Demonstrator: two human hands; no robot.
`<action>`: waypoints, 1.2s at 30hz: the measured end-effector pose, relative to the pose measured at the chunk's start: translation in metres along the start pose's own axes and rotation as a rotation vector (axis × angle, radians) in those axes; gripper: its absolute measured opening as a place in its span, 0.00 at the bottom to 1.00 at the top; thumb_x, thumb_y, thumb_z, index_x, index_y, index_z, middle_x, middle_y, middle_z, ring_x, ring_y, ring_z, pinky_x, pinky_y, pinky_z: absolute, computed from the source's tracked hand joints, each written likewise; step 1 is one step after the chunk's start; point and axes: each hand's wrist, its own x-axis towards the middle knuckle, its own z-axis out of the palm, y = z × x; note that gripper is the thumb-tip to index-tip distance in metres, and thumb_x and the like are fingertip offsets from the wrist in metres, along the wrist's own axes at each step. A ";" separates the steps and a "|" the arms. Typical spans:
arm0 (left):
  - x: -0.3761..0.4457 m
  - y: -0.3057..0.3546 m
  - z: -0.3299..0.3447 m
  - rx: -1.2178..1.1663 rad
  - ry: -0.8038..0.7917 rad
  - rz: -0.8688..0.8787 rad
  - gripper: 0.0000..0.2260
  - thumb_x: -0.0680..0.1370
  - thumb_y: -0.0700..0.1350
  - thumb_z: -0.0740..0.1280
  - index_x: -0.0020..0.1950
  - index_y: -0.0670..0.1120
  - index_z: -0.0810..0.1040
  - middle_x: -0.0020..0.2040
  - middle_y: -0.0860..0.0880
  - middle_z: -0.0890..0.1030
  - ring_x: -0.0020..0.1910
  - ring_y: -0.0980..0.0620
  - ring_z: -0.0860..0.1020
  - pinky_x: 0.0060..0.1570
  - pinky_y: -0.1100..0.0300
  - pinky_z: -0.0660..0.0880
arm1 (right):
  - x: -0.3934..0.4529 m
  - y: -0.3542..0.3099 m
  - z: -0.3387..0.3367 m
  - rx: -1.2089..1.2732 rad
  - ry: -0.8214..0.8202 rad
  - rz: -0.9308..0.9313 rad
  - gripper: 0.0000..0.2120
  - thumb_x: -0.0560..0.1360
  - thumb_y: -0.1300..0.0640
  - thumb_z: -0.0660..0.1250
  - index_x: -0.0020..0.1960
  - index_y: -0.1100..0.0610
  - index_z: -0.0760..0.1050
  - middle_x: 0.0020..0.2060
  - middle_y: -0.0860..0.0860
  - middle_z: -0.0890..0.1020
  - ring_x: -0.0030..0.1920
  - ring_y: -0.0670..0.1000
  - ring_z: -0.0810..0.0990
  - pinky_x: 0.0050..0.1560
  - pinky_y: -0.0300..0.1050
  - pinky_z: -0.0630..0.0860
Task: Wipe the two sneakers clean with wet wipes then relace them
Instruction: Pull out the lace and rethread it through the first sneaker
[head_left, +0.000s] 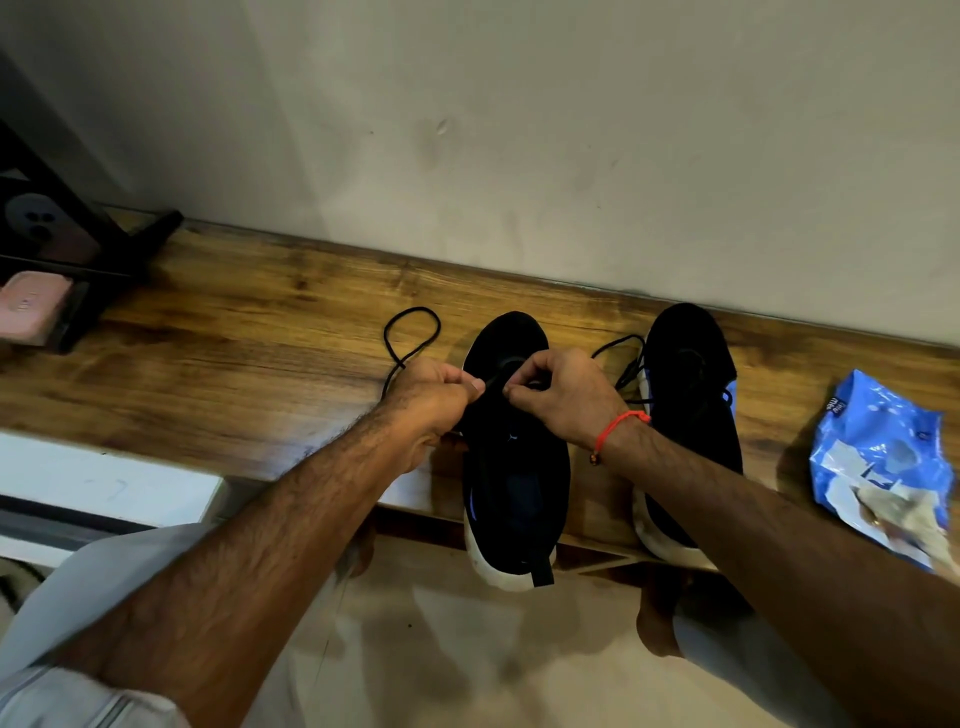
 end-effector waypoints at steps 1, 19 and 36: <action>0.000 0.000 0.000 0.000 0.002 0.002 0.05 0.82 0.40 0.67 0.52 0.42 0.83 0.48 0.43 0.85 0.43 0.48 0.83 0.35 0.56 0.79 | 0.000 0.000 0.000 0.009 -0.012 -0.005 0.04 0.74 0.56 0.73 0.41 0.51 0.80 0.38 0.42 0.82 0.42 0.41 0.81 0.41 0.37 0.78; 0.003 -0.002 0.000 -0.007 -0.028 0.010 0.05 0.82 0.41 0.67 0.50 0.44 0.82 0.47 0.44 0.85 0.41 0.50 0.83 0.33 0.56 0.78 | 0.006 0.008 0.005 0.055 0.124 0.097 0.05 0.74 0.55 0.74 0.40 0.53 0.81 0.37 0.44 0.81 0.42 0.42 0.81 0.39 0.35 0.76; 0.008 -0.008 0.002 0.047 -0.009 0.057 0.06 0.82 0.41 0.67 0.49 0.46 0.83 0.50 0.44 0.85 0.44 0.51 0.83 0.31 0.61 0.78 | 0.005 0.009 0.006 0.111 0.022 0.105 0.04 0.74 0.55 0.75 0.44 0.55 0.84 0.41 0.49 0.85 0.46 0.46 0.83 0.49 0.46 0.82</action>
